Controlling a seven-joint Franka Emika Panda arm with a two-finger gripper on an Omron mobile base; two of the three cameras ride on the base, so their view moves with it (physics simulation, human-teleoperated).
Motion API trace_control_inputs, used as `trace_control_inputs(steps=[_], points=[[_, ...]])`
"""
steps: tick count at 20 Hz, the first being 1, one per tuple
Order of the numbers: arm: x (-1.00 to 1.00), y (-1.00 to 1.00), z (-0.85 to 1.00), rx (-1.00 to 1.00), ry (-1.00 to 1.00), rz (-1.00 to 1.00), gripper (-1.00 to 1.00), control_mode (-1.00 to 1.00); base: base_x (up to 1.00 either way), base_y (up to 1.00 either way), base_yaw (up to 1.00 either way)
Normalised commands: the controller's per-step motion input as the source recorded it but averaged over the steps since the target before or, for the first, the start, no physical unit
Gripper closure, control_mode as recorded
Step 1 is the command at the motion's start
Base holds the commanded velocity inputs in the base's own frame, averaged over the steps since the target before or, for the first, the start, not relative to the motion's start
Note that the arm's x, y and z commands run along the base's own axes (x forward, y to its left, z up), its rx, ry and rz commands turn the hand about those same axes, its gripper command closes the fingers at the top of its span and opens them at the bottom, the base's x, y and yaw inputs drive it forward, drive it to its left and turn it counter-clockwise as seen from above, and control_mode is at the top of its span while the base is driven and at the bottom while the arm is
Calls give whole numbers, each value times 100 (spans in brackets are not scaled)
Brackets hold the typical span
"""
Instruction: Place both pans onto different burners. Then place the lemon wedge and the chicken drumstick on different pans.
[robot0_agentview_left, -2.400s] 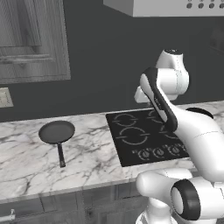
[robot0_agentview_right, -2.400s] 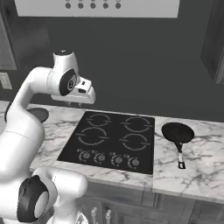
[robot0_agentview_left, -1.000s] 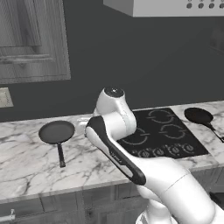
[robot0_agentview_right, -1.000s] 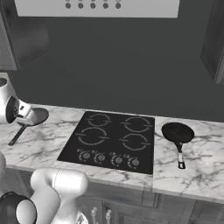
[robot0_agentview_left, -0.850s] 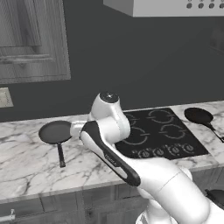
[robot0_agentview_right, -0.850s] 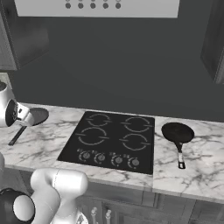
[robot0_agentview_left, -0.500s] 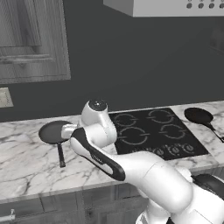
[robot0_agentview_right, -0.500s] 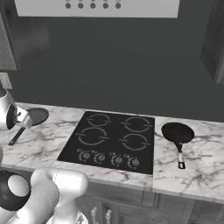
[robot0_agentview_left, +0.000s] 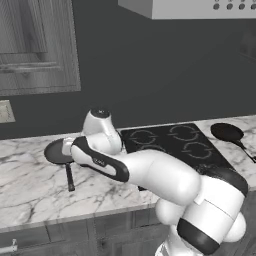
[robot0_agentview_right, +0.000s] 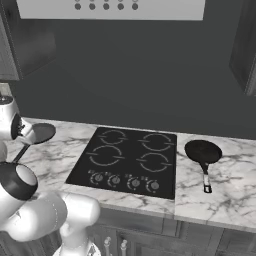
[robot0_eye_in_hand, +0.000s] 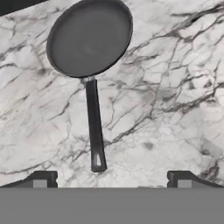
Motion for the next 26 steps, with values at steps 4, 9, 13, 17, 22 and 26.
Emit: trace_control_inputs(steps=[4, 9, 13, 17, 22, 26], points=[[5, 0, -15, 0, 17, 0, -100, -100, 0, 0, 0], [0, 5, -47, -1, 1, 0, -100, -100, 0, 0, 0], [0, 20, -54, -7, 0, 0, -100, -100, 0, 0, 0], [0, 17, -32, -1, 0, 0, -100, -100, 0, 0, 0], [0, 13, -2, 0, 0, 0, -100, -100, 0, 0, 0], [5, 15, -5, -1, 0, 0, -100, -100, 0, 0, 0]])
